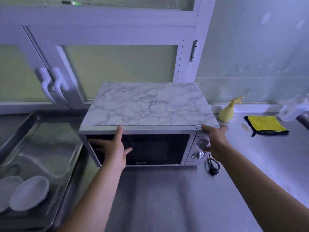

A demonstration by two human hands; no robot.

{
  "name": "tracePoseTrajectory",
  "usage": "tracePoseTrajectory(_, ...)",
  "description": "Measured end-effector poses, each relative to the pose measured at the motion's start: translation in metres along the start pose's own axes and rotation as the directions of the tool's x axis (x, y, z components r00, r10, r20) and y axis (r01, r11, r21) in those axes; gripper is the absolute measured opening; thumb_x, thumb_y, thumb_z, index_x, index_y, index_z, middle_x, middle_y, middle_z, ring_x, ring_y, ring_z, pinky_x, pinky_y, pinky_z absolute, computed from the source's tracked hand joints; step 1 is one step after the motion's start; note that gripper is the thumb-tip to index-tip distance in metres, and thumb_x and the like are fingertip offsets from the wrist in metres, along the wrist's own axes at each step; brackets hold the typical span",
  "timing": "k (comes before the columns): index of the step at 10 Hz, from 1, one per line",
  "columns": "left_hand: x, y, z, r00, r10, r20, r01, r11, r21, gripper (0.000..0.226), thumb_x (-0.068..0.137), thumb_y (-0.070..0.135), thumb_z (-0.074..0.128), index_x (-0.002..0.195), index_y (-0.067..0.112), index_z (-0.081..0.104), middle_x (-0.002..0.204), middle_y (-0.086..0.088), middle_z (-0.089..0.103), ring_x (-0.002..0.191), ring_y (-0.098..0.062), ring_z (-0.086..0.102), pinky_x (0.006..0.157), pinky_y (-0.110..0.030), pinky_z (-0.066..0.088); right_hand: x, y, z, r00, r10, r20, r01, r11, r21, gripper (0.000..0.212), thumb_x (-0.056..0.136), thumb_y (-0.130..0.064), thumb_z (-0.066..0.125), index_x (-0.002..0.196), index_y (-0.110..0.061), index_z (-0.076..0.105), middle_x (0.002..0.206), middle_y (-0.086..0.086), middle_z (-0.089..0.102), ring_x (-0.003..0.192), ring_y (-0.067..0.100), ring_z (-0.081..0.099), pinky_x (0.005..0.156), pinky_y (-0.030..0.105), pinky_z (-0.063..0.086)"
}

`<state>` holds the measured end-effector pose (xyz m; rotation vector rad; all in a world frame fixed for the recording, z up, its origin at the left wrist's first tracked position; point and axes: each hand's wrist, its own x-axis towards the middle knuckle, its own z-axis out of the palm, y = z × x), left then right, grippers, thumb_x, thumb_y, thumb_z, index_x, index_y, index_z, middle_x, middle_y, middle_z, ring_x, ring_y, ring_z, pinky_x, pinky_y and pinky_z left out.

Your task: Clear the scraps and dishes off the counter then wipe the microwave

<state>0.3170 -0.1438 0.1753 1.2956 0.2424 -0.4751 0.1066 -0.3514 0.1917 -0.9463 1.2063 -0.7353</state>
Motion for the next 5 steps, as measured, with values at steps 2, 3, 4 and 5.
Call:
tracePoseTrajectory(2,0.003,0.002,0.002,1.000,-0.005,0.003,0.005,1.000,0.024,0.130,0.075,0.053,0.081,0.149,0.045,-0.025,0.165,0.004,-0.012,0.150,-0.027,0.017,0.060,-0.040,0.059,-0.006,-0.006,0.006,0.999,-0.035,-0.029,0.034,0.999,-0.038,0.034,0.094,-0.018,0.065,0.095,-0.025,0.032,0.085,0.008,0.051,0.063,0.017,0.050,0.070,0.042,0.053)
tracePoseTrajectory(3,-0.003,0.006,-0.008,0.999,-0.017,0.045,0.012,0.995,0.102,0.130,0.072,0.054,0.083,0.149,0.049,-0.022,0.165,0.008,-0.009,0.149,-0.027,0.017,0.078,-0.056,0.058,-0.020,-0.009,-0.004,1.000,-0.020,0.019,0.023,0.983,-0.181,0.042,0.093,-0.031,0.068,0.116,-0.028,0.032,0.097,0.001,0.054,0.085,0.019,0.058,0.088,0.060,0.051)
tracePoseTrajectory(4,-0.012,0.003,-0.034,0.994,-0.020,0.105,-0.004,0.975,0.222,0.115,0.077,0.047,0.081,0.153,0.050,-0.005,0.163,0.013,0.010,0.142,-0.027,0.032,0.095,-0.058,0.050,-0.045,-0.017,-0.022,0.998,0.056,0.017,-0.052,0.981,-0.185,0.042,0.091,-0.037,0.067,0.123,-0.024,0.042,0.123,0.003,0.047,0.110,0.028,0.050,0.089,0.053,0.045)
tracePoseTrajectory(5,-0.027,-0.005,-0.064,0.981,-0.022,0.195,-0.043,0.945,0.325,0.087,0.087,0.044,0.071,0.155,0.046,0.017,0.162,0.009,0.024,0.141,-0.023,0.036,0.109,-0.050,0.039,-0.068,-0.018,-0.049,0.996,0.076,0.046,-0.070,0.991,-0.113,0.038,0.092,-0.034,0.064,0.124,-0.021,0.050,0.134,0.007,0.042,0.120,0.030,0.048,0.096,0.053,0.047)
